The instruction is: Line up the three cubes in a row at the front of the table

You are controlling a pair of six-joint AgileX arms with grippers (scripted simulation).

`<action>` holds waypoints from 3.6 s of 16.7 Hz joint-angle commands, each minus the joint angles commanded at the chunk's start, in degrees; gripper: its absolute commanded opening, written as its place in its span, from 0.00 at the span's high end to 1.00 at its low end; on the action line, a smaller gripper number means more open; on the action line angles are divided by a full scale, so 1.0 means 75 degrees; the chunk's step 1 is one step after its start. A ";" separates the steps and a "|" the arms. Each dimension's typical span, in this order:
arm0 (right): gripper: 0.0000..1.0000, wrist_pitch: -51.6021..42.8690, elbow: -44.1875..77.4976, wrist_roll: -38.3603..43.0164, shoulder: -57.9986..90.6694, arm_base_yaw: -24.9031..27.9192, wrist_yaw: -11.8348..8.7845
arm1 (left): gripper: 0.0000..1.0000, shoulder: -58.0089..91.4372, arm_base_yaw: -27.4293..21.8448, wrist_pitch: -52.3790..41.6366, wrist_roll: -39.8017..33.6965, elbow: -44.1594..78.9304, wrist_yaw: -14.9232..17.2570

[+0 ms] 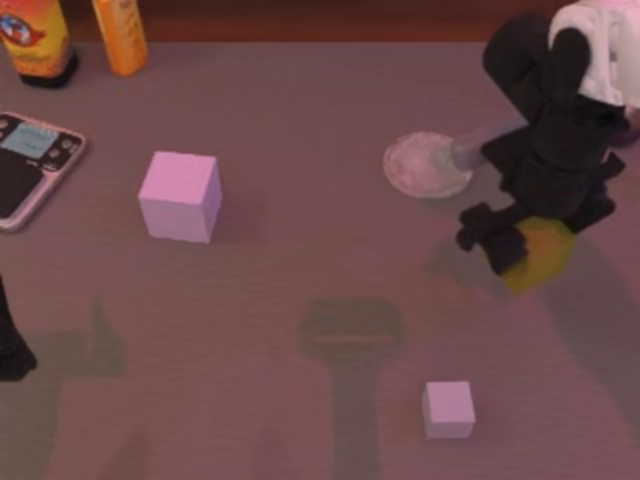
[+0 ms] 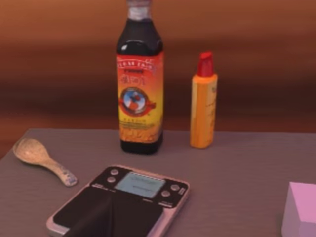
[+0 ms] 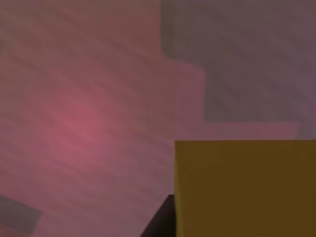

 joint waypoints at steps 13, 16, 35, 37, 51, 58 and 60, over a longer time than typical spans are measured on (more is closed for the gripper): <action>1.00 -0.0386 -0.0215 0.5809 -0.0365 0.2905 0.0073 | 0.00 0.0000 0.0000 0.0000 0.0000 0.0000 0.0000; 1.00 -0.0407 -0.0332 0.7158 -0.0580 0.3607 0.0099 | 0.00 0.0000 0.0000 0.0000 0.0000 0.0000 0.0000; 1.00 0.1578 -0.1684 0.7877 -0.0083 0.4045 0.0130 | 0.00 0.0000 0.0000 0.0000 0.0000 0.0000 0.0000; 1.00 0.1578 -0.1684 0.7877 -0.0083 0.4045 0.0130 | 0.00 0.0000 0.0000 0.0000 0.0000 0.0000 0.0000; 0.00 0.1578 -0.1684 0.7877 -0.0083 0.4045 0.0130 | 0.00 0.0000 0.0000 0.0000 0.0000 0.0000 0.0000; 0.00 0.1578 -0.1684 0.7877 -0.0083 0.4045 0.0130 | 0.00 0.0000 0.0000 0.0000 0.0000 0.0000 0.0000; 0.00 0.1551 -0.1659 0.7878 -0.0095 0.4037 0.0130 | 0.00 0.0000 0.0000 0.0000 0.0000 0.0000 0.0000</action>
